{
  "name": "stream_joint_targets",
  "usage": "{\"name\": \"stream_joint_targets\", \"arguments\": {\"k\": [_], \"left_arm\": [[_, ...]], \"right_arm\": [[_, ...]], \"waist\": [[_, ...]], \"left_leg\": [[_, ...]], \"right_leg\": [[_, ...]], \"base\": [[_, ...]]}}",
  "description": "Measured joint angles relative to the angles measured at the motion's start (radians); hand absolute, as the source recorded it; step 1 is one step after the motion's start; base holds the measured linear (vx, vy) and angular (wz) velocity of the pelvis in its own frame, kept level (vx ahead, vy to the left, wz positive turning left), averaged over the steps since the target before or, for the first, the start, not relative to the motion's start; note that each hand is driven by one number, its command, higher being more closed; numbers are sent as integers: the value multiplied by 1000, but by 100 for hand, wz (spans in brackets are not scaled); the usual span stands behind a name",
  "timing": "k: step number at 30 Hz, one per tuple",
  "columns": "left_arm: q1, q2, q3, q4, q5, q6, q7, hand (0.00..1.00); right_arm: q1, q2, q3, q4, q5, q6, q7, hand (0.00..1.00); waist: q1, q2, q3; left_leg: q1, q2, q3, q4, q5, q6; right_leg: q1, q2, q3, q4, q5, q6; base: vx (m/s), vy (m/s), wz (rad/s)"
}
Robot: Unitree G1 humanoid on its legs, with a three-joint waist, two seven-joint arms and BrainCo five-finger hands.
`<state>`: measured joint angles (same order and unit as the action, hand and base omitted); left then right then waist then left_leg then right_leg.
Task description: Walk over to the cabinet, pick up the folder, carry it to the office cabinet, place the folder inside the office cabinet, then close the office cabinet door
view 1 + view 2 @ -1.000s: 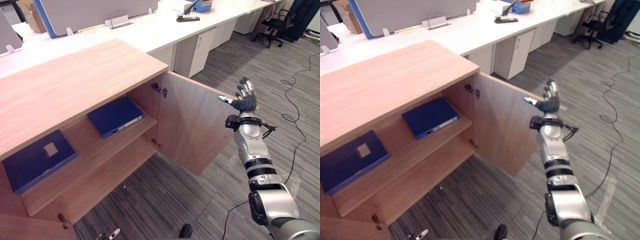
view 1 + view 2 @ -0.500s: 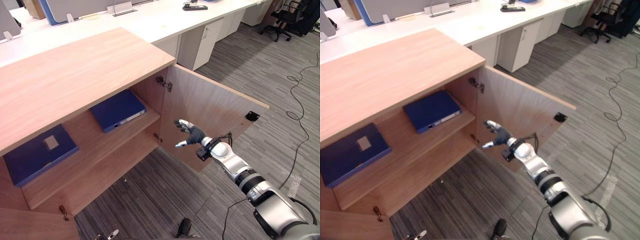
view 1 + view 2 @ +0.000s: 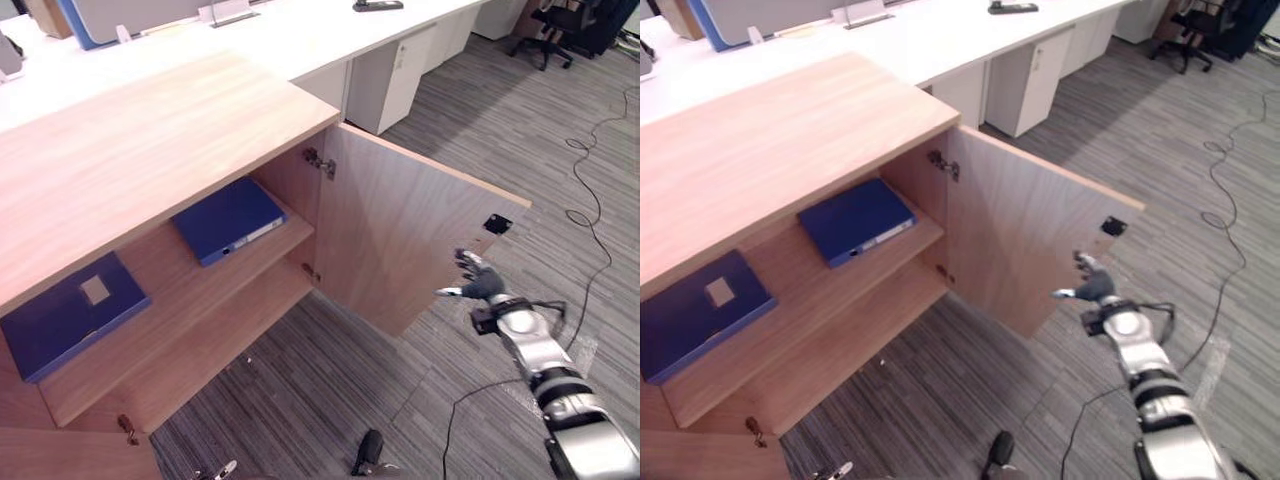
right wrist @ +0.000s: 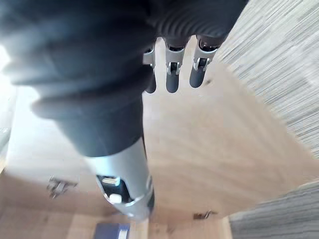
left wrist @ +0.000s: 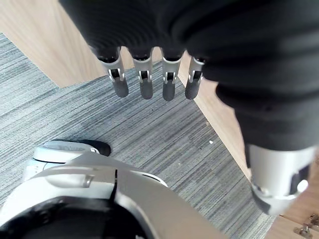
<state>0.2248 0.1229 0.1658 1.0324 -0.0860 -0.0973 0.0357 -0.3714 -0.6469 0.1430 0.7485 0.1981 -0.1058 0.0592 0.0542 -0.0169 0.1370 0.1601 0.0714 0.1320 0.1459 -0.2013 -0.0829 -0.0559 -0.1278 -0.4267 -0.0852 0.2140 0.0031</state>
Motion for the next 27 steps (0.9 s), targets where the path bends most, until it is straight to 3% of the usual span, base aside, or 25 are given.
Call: {"name": "stream_joint_targets", "arguments": {"k": [5, 8, 9, 10, 11, 13, 15, 16, 18, 19, 23, 25, 27], "left_arm": [[25, -2, 21, -3, -45, -1, -21, 0], [29, -18, 33, -5, -93, -2, -22, 0], [32, -32, 38, -5, -116, -2, -23, 0], [36, -42, 36, -5, -132, -3, -22, 0], [38, -62, 35, -6, -149, -4, -23, 0], [48, -71, 36, -9, -156, -6, -24, 0], [72, -85, 30, -17, -155, -5, -29, 0], [83, -91, 17, -18, -154, -4, -32, 0], [92, -90, 17, -21, -154, -4, -37, 0], [92, -82, 15, -20, -150, -5, -40, 0], [97, -79, 15, -21, -141, -6, -40, 0], [100, -79, 10, -22, -141, -7, -40, 0], [103, -79, -13, -22, -141, -8, -37, 0]], "right_arm": [[23, -47, -8, 4, 20, 6, 21, 0], [23, -47, -17, 4, 28, 6, 26, 0], [23, -47, -31, 4, 30, 6, 26, 0], [23, -47, -38, 4, 34, 7, 24, 0], [22, -47, -52, 3, 41, 7, 16, 0], [21, -30, -77, 3, 49, 9, 11, 0], [21, -4, -81, 2, 56, 9, 9, 0], [22, 11, -81, 2, 56, 9, 5, 0], [23, 43, -82, 0, 56, 9, -5, 0], [23, 53, -82, 0, 56, 9, -7, 0], [16, 75, -85, 3, 37, 9, -24, 0], [-3, 88, -84, 17, 6, 12, -25, 0], [-24, 93, -83, 36, -18, 24, -28, 0]], "waist": [[-15, 7, 19], [-11, 44, 52], [-11, 67, 68], [-5, 67, 79], [-4, 78, 87], [9, 79, 90], [27, 82, 90], [26, 91, 85], [41, 92, 79], [31, 79, 73], [23, 82, 54], [25, 90, 50], [24, 105, 41]], "left_leg": [[-10, 29, 74, 62, -17, -14], [-112, 103, 83, 380, -71, 9], [-169, 138, 66, 548, -44, 55], [-209, 145, 44, 649, -23, 80], [-251, 129, -3, 693, -65, 67], [-321, 90, -45, 654, -123, 49], [-359, 56, -69, 466, -115, 31], [-366, 50, -76, 328, -77, 13], [-331, 30, -70, 257, 36, 33], [-315, 3, -66, 221, 44, 46], [-257, -60, -29, 115, 78, 93], [-195, -98, -9, 51, 91, 108], [-149, -119, -8, 16, 99, 116]], "right_leg": [[-25, 33, 70, 2, -1, -9], [-6, 73, 109, 33, -47, -27], [15, 90, 115, 47, -65, -36], [22, 93, 129, 61, -80, -42], [33, 92, 137, 66, -92, -45], [40, 88, 161, 62, -96, -45], [44, 87, 188, 60, -101, -37], [47, 94, 196, 60, -106, -29], [58, 89, 234, 53, -106, -19], [61, 66, 238, 42, -103, -4], [39, -2, 260, 81, -118, 53], [0, -47, 287, 205, -181, 92], [-44, -76, 299, 340, -211, 89]], "base": [[-16, 49, -44], [-11, 4, -43], [30, 12, -38], [50, 20, -33], [67, 17, -30], [41, 55, -36], [10, 149, -49], [11, 162, -38], [89, 190, -42], [135, 170, -20], [160, 171, -5], [193, 194, -24], [163, 182, -19]]}}
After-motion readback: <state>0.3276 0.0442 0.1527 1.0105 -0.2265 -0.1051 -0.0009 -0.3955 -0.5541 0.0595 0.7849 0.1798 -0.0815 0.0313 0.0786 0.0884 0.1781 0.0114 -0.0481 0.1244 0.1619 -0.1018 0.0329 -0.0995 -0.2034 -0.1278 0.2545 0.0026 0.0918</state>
